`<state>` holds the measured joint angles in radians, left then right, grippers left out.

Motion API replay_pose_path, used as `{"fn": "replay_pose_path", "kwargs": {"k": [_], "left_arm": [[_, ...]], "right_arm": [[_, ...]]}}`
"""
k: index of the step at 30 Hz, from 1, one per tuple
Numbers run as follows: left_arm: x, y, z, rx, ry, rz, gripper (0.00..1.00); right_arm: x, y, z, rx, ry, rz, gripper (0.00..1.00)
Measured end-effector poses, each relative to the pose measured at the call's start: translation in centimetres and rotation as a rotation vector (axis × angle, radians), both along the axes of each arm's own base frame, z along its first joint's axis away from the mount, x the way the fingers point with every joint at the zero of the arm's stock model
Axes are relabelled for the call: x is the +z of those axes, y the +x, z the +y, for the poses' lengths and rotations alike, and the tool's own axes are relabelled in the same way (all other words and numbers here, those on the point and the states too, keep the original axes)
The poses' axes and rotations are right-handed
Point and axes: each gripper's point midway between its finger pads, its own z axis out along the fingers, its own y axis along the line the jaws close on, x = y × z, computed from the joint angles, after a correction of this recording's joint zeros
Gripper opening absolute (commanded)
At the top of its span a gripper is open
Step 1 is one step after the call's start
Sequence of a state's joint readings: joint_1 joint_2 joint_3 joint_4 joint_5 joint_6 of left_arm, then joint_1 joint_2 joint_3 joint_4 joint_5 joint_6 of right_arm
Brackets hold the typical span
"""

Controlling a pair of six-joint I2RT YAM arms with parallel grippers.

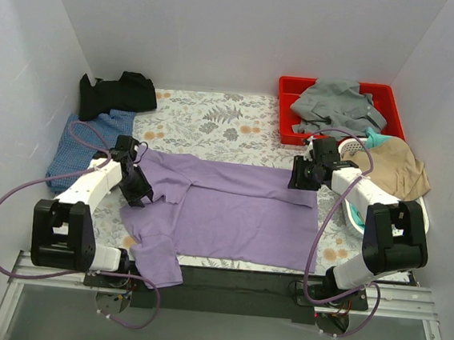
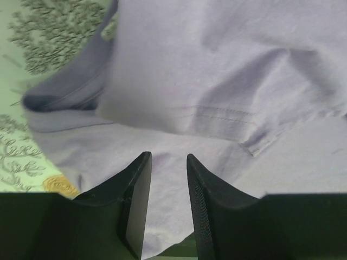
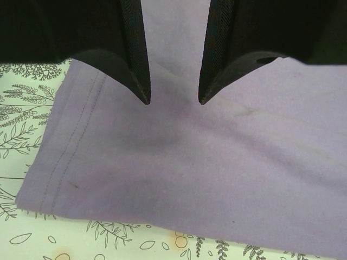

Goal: Fold and stack the t-shirts
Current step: Fold the tshirt

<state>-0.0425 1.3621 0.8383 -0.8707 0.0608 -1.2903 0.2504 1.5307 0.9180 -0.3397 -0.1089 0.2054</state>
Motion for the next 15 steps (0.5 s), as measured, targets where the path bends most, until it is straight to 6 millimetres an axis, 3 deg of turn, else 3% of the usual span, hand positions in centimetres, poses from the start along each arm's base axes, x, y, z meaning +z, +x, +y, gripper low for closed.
{"fn": "replay_pose_path", "kwargs": {"k": [3, 7, 12, 15], "left_arm": [[0.7, -0.4, 0.6, 0.027, 0.031, -0.015, 0.32], [2.4, 1.1, 0.6, 0.045, 0.027, -0.104, 0.32], [4.3, 6.3, -0.5, 0.016, -0.028, -0.238, 0.32], [3.9, 10.3, -1.0, -0.014, -0.04, -0.26, 0.32]], "right_arm": [[0.0, 0.0, 0.0, 0.001, 0.002, 0.001, 0.46], [0.0, 0.0, 0.1, 0.004, 0.005, 0.001, 0.46], [0.0, 0.0, 0.1, 0.006, 0.003, 0.0, 0.46], [0.0, 0.0, 0.0, 0.012, -0.001, -0.002, 0.47]]}}
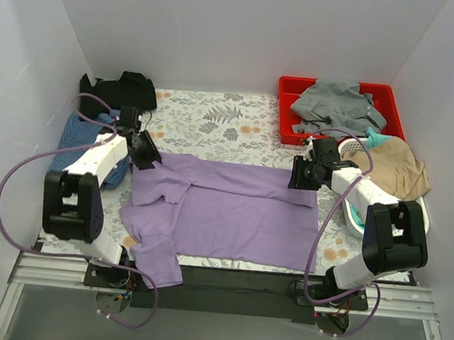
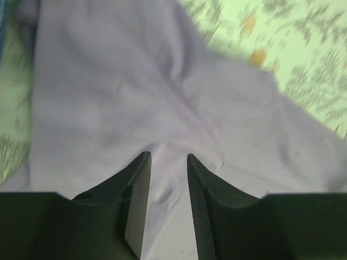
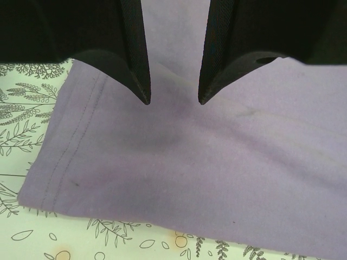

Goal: Fold and stack the t-shirts
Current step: Fold the tshirt

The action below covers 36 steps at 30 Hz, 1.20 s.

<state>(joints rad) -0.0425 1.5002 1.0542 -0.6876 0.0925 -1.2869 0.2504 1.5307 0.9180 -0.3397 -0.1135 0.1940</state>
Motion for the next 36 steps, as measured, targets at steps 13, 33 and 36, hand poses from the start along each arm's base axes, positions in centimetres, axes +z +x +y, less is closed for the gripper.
{"fn": "replay_pose_path", "kwargs": {"k": [13, 33, 36], "left_arm": [[-6.8, 8.1, -0.1, -0.068, 0.036, 0.074, 0.32], [-6.7, 14.2, -0.9, -0.136, -0.011, 0.04, 0.32], [-6.6, 15.7, -1.4, -0.164, -0.031, 0.016, 0.32]], "right_arm": [[0.0, 3.0, 0.3, 0.011, -0.024, -0.032, 0.48], [-3.4, 11.1, -4.4, -0.225, -0.174, -0.022, 0.47], [-3.4, 12.4, -4.9, -0.243, -0.193, -0.031, 0.47]]}}
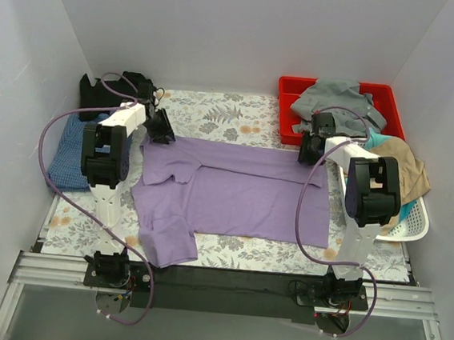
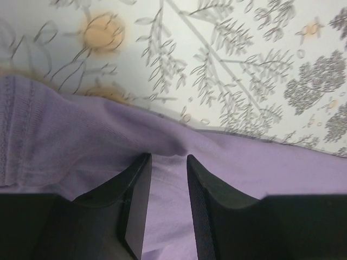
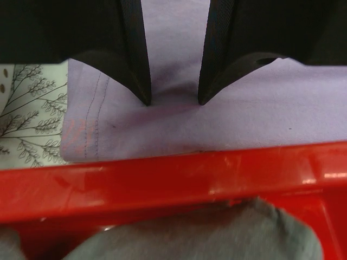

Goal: Fold and stack the t-shirts
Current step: Fold the tshirt

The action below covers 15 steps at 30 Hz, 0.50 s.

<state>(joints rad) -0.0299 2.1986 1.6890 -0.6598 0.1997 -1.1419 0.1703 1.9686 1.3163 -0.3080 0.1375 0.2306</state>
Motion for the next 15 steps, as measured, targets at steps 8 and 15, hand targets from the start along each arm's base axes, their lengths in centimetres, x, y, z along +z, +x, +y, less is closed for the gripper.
{"fn": "replay_pose_path", "kwargs": {"k": [8, 15], "left_arm": [[0.4, 2.3, -1.7, -0.082, -0.077, -0.075, 0.32], [0.5, 2.2, -1.8, -0.109, -0.072, -0.116, 0.32]], "right_arm": [[0.1, 0.7, -0.5, 0.011, -0.021, -0.008, 0.48], [1.5, -1.8, 0.2, 0.078, 0.04, -0.028, 0.53]]}}
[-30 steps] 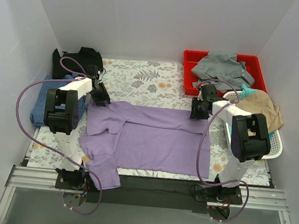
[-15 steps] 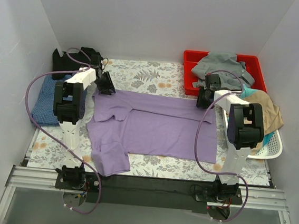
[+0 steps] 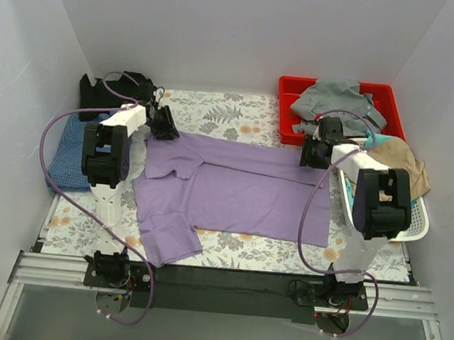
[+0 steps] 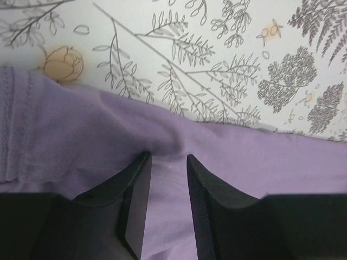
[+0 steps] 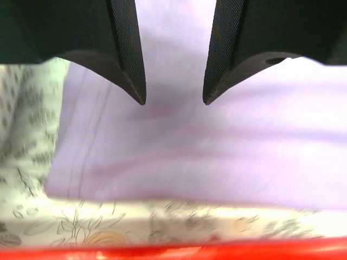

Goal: Fold and stack the t-shirts
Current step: Fold the tshirt

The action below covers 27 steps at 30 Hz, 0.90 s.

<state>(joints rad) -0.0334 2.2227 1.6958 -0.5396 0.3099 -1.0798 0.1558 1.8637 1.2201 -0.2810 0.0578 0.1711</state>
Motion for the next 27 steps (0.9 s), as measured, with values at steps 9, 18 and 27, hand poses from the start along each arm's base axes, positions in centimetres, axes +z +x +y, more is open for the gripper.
{"fn": "replay_pose_path", "kwargs": {"k": [9, 18, 27], "left_arm": [[6.6, -2.9, 0.8, 0.028, 0.045, -0.094, 0.78], [9.8, -15.6, 0.8, 0.094, -0.005, -0.031, 0.82], [11.2, -25.1, 1.0, 0.222, -0.03, 0.087, 0.86]], "right_arm": [[11.9, -2.3, 0.4, 0.039, 0.075, -0.296, 0.6], [5.1, -13.3, -0.7, -0.046, 0.113, -0.037, 0.6], [4.9, -18.9, -0.7, -0.147, 0.18, 0.05, 0.6]]}}
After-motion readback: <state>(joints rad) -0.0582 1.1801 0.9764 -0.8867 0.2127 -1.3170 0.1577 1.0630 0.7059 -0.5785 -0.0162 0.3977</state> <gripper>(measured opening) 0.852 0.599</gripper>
